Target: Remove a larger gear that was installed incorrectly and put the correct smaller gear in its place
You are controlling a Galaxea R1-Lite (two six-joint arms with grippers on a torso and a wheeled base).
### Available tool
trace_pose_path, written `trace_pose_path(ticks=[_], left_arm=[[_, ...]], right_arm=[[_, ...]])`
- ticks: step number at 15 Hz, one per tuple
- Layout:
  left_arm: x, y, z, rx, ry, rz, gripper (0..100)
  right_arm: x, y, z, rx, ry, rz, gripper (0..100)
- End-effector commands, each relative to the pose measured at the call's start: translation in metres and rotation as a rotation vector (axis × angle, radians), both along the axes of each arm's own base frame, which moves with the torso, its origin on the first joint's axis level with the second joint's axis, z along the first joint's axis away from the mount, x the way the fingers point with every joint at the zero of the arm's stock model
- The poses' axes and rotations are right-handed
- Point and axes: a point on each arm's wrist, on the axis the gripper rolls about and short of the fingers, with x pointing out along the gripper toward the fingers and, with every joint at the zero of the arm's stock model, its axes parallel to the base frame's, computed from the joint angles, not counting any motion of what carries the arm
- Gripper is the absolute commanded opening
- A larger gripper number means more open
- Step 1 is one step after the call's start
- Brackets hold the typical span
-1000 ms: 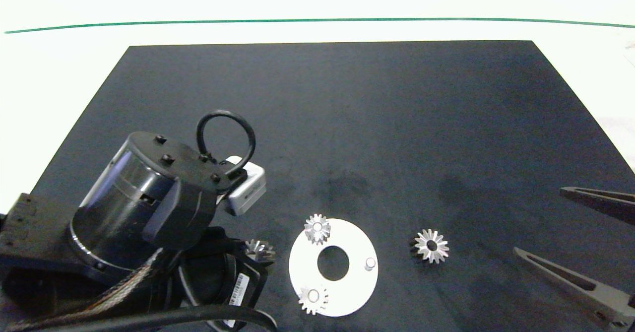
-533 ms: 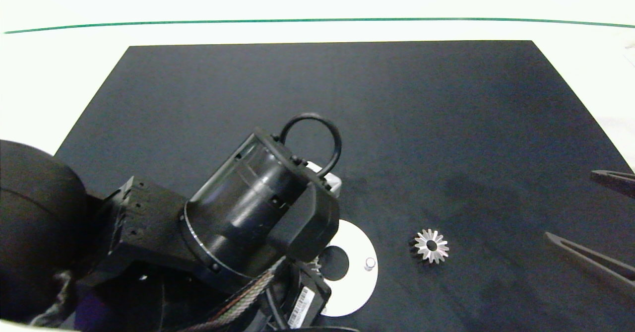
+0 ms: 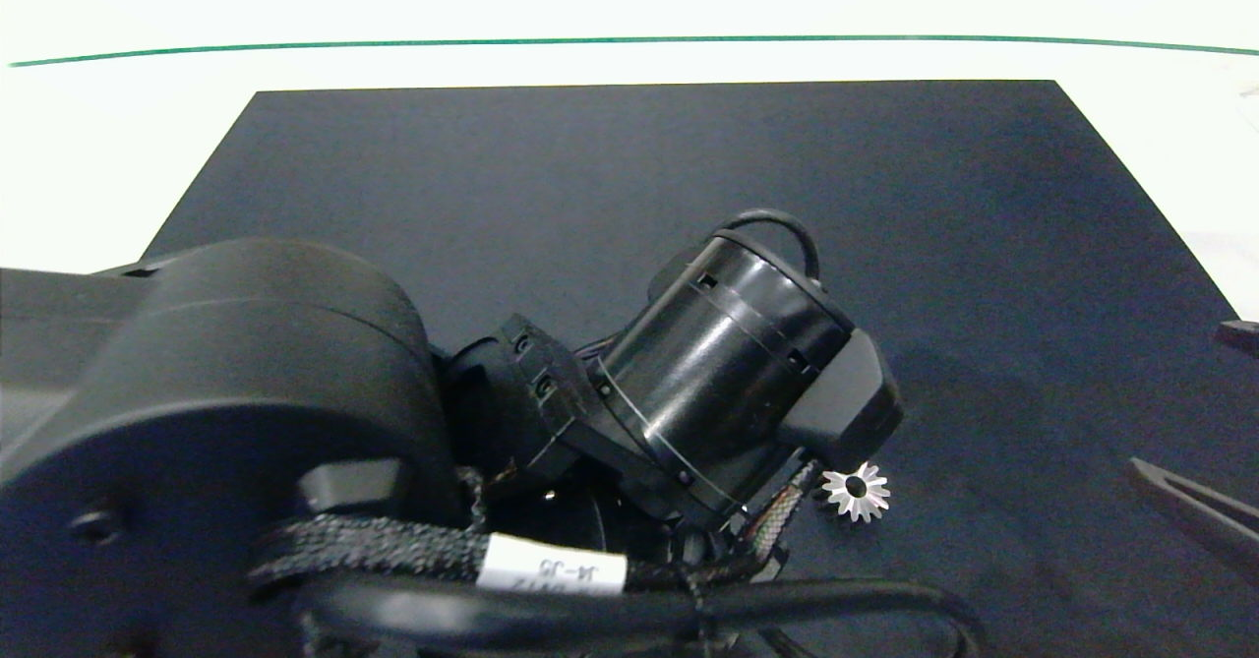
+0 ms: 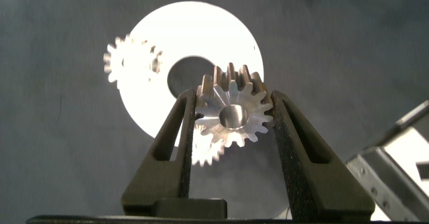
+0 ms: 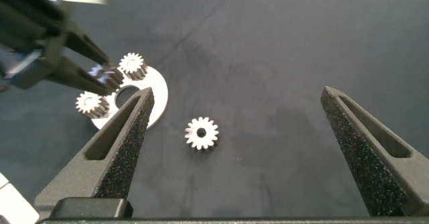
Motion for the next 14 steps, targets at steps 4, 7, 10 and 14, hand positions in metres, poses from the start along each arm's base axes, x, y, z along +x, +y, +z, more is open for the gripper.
trace_pose_path(ticks=[4,7,10,14], left_arm=[[0.01,-0.019,-0.004,0.016,0.008,0.003,19],[0.006,-0.026,-0.007,0.035,0.015,-0.016,19],[0.007,-0.035,-0.013,0.046,0.017,-0.025,19],[0.012,-0.042,-0.026,0.102,0.019,-0.046,19]], right_arm=[[-0.01,-0.008,0.005,0.002,-0.064,-0.004,100],[-0.016,-0.014,0.01,-0.006,-0.113,-0.01,100],[-0.016,-0.013,0.011,-0.006,-0.113,-0.01,100],[-0.016,-0.014,0.011,-0.005,-0.114,-0.01,100]])
